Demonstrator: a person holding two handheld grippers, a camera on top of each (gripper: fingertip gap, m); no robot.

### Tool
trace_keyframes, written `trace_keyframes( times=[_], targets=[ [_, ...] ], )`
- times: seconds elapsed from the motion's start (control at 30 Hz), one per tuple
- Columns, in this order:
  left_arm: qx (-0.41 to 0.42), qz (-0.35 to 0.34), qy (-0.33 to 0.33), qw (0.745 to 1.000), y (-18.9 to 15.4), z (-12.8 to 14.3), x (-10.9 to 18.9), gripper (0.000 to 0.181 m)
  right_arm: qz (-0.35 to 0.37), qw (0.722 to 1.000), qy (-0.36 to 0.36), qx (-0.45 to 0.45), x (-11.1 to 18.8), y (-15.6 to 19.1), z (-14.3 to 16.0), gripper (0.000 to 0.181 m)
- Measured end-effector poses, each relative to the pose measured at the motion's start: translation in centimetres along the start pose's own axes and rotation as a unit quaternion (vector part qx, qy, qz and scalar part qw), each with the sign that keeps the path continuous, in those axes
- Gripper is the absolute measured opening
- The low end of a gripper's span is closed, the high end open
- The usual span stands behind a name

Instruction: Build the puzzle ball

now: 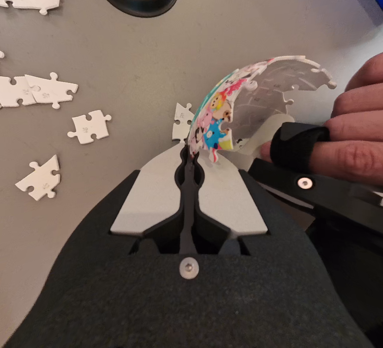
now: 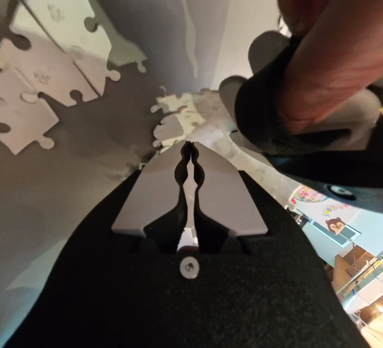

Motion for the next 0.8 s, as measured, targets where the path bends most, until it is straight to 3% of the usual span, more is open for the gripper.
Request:
trace_keyframes(
  times=[0.4, 0.47, 0.6, 0.8],
  targets=[
    [0.003, 0.000, 0.001, 1.000, 0.1, 0.1, -0.1, 0.003, 0.006, 1.000, 0.022, 0.021, -1.0, 0.9, 0.6, 0.000],
    [0.005, -0.001, -0.001, 1.000, 0.1, 0.1, 0.0, 0.003, 0.018, 1.000, 0.024, 0.000, -0.3, 0.2, 1.1, 0.000],
    [0.007, -0.003, -0.004, 1.000, 0.1, 0.1, 0.1, 0.003, -0.028, 0.997, 0.041, -0.063, 1.6, 0.9, 2.5, 0.000],
    [0.008, -0.003, -0.005, 1.000, 0.1, 0.2, 0.1, 0.003, -0.046, 0.991, 0.073, -0.099, 1.4, 2.8, 3.1, 0.000]
  ],
)
Point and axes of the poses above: each gripper's, where its closed fingertips meet, x back along the fingers, z out of its underside, y = z × x across the jaws, the point moved 1 cm from there along x, back along the fingers, and after that the axes turned 6 degrees about y, right-handed, at the moved point
